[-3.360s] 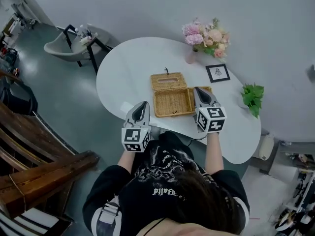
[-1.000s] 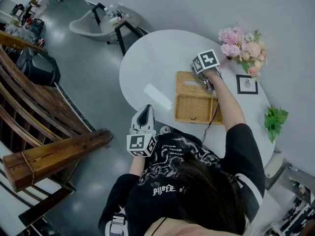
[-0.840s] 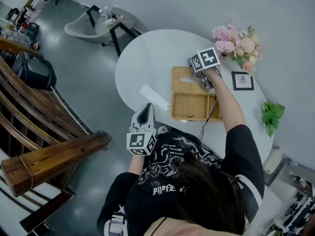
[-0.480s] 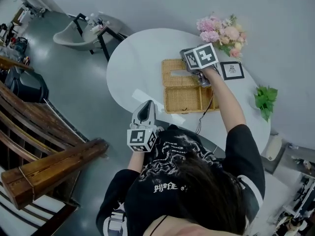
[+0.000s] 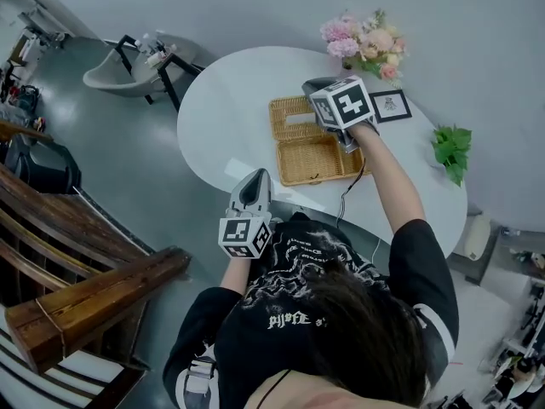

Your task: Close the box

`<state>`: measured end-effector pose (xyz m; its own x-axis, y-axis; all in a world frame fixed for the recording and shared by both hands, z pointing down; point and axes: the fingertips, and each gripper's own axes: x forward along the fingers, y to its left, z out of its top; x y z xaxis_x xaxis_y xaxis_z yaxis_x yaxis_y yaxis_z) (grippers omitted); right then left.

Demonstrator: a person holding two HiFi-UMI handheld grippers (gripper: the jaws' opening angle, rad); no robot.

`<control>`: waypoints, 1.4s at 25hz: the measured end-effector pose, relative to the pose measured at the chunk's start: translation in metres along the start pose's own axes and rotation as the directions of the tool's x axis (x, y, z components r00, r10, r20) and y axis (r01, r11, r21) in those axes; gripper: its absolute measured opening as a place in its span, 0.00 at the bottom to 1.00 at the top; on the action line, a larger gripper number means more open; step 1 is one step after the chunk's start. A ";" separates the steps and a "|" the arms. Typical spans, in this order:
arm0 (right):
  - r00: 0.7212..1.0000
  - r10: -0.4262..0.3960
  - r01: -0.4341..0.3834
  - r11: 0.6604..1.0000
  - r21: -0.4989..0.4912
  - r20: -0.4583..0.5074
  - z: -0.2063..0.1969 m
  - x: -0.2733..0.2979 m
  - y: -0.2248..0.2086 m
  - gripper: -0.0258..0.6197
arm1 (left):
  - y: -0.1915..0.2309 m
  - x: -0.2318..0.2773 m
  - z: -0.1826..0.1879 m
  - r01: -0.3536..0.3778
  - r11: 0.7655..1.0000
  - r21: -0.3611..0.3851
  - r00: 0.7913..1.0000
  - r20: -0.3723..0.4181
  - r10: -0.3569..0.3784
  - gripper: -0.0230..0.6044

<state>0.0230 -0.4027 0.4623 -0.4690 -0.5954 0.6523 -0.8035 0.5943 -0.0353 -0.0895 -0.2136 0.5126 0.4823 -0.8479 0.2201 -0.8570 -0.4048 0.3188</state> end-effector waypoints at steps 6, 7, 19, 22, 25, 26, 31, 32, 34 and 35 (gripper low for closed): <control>0.998 -0.011 0.011 1.000 -0.002 0.069 -0.006 -0.031 0.018 0.10 | -0.012 0.000 -0.002 0.040 0.999 -0.007 0.999 -0.004 -0.041 0.08; 0.997 -0.013 0.013 1.000 0.000 0.077 -0.008 -0.035 0.021 0.10 | -0.015 0.000 -0.003 0.046 0.999 -0.004 0.999 -0.009 -0.046 0.08; 0.989 -0.018 0.013 0.999 0.038 0.148 -0.043 -0.079 0.058 0.10 | -0.030 -0.004 -0.007 0.098 0.995 0.026 0.995 -0.001 -0.098 0.08; 0.988 -0.012 0.004 0.998 0.055 0.153 -0.057 -0.087 0.067 0.10 | -0.034 -0.008 -0.009 0.119 0.992 0.044 0.993 -0.007 -0.119 0.08; 0.987 -0.018 0.007 0.998 0.069 0.158 -0.072 -0.093 0.074 0.10 | -0.033 -0.011 -0.009 0.112 0.992 0.058 0.994 -0.002 -0.112 0.08; 0.987 -0.021 0.009 0.997 0.076 0.160 -0.076 -0.095 0.076 0.10 | -0.033 -0.012 -0.009 0.110 0.992 0.058 0.994 -0.001 -0.110 0.08; 0.991 -0.007 -0.010 0.992 0.124 0.136 -0.109 -0.100 0.094 0.10 | -0.031 -0.015 -0.013 0.103 0.993 0.065 0.995 -0.007 -0.102 0.08; 0.992 -0.006 -0.011 0.991 0.130 0.128 -0.116 -0.100 0.097 0.10 | -0.031 -0.016 -0.014 0.103 0.992 0.067 0.995 -0.007 -0.102 0.08; 0.994 -0.004 -0.012 0.990 0.144 0.110 -0.130 -0.098 0.102 0.10 | -0.033 -0.016 -0.017 0.106 0.992 0.074 0.994 -0.012 -0.106 0.08; 0.995 -0.003 -0.012 0.988 0.151 0.100 -0.136 -0.097 0.105 0.10 | -0.034 -0.016 -0.019 0.109 0.991 0.077 0.994 -0.015 -0.108 0.08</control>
<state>0.0344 -0.2091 0.4987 -0.5005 -0.6484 0.5737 -0.8441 0.5127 -0.1569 -0.0650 -0.1795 0.5155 0.5746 -0.7939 0.1987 -0.8110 -0.5198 0.2687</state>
